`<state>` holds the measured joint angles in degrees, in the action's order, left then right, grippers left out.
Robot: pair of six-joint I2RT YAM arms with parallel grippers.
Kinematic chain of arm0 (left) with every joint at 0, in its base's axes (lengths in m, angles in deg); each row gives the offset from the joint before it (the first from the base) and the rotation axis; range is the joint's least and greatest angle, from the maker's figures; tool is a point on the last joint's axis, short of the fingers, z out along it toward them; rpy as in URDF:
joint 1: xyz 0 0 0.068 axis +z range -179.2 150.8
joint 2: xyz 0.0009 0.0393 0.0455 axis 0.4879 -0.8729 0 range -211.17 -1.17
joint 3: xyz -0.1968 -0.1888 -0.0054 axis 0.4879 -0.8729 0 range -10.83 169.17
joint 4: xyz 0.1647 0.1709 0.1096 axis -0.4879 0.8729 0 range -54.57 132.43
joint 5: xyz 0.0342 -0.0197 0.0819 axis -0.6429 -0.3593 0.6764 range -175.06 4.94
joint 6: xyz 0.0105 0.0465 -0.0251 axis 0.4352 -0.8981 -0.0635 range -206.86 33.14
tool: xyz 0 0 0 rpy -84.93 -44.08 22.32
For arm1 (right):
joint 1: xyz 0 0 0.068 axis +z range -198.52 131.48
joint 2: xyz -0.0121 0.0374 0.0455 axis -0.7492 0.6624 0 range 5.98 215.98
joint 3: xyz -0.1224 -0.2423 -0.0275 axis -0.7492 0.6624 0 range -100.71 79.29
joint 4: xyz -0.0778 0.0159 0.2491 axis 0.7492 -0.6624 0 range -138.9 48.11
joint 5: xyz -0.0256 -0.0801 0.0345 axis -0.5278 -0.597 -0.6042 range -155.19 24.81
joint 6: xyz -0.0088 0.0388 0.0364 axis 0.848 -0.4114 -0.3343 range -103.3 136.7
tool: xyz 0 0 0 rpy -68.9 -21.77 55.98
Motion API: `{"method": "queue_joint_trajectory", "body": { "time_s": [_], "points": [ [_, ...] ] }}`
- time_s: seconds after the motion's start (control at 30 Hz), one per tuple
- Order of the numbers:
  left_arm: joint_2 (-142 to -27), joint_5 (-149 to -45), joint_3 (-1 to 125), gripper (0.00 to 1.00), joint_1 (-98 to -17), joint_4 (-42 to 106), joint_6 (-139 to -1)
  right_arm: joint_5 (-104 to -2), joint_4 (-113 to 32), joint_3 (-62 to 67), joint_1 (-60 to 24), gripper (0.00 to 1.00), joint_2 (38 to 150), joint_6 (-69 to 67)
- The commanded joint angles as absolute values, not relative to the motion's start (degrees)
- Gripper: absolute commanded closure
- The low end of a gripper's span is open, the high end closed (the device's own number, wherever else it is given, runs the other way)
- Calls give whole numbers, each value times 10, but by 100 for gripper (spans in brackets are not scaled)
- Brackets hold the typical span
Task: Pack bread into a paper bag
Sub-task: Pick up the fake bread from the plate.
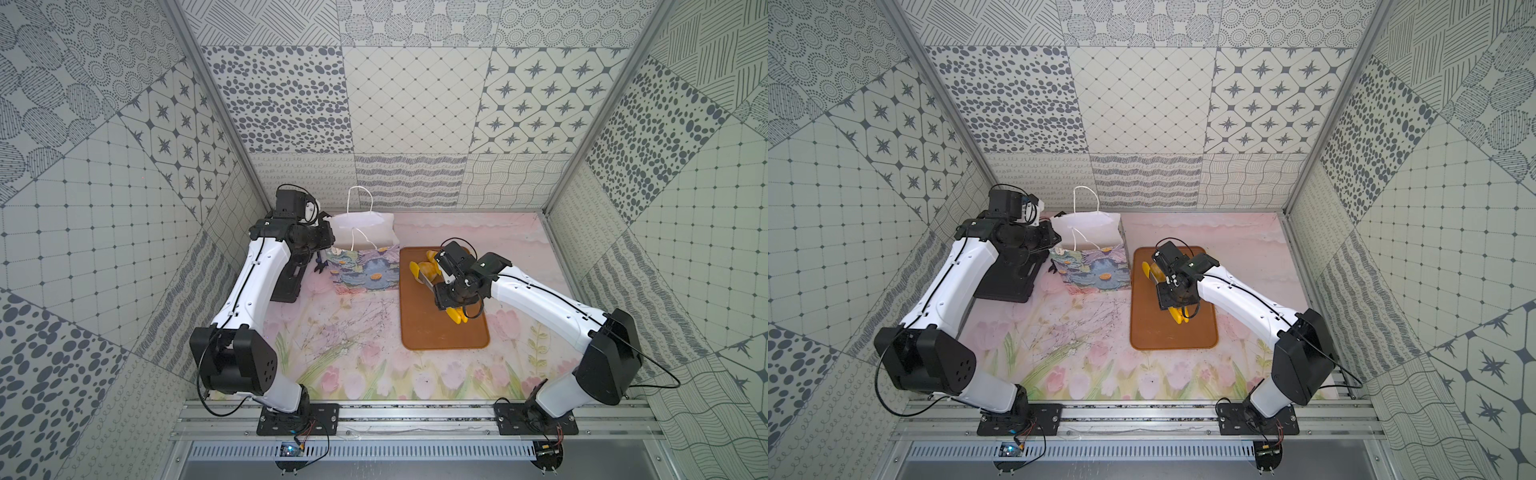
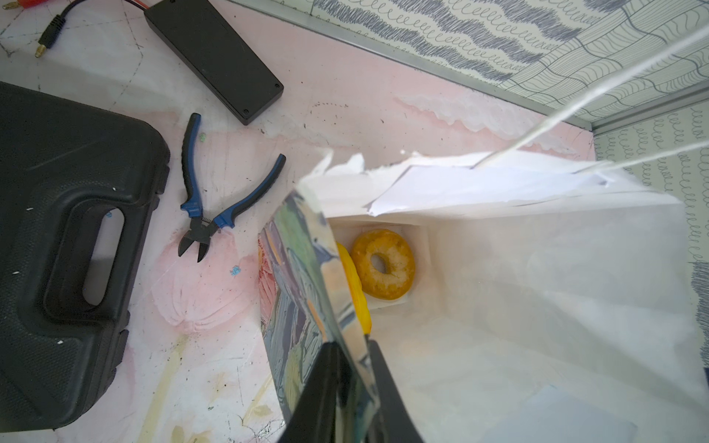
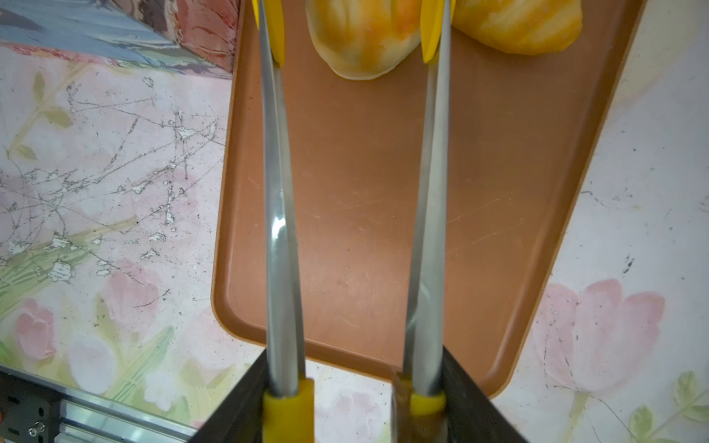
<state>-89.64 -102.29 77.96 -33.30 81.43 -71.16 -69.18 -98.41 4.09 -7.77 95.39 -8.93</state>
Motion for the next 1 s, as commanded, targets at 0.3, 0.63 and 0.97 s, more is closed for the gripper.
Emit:
{"method": "queue_joint_trajectory", "body": {
  "time_s": [0.3,0.63,0.97],
  "points": [
    [-897,-1022,779,84,-333,805,-713,-672,-943,56,-90,35,972,-63],
    [-897,-1023,781,84,-334,805,-715,-664,-944,57,-92,36,994,-64],
    [-900,-1020,786,84,-333,810,-722,-648,-947,74,-90,38,992,-60]
  ]
}}
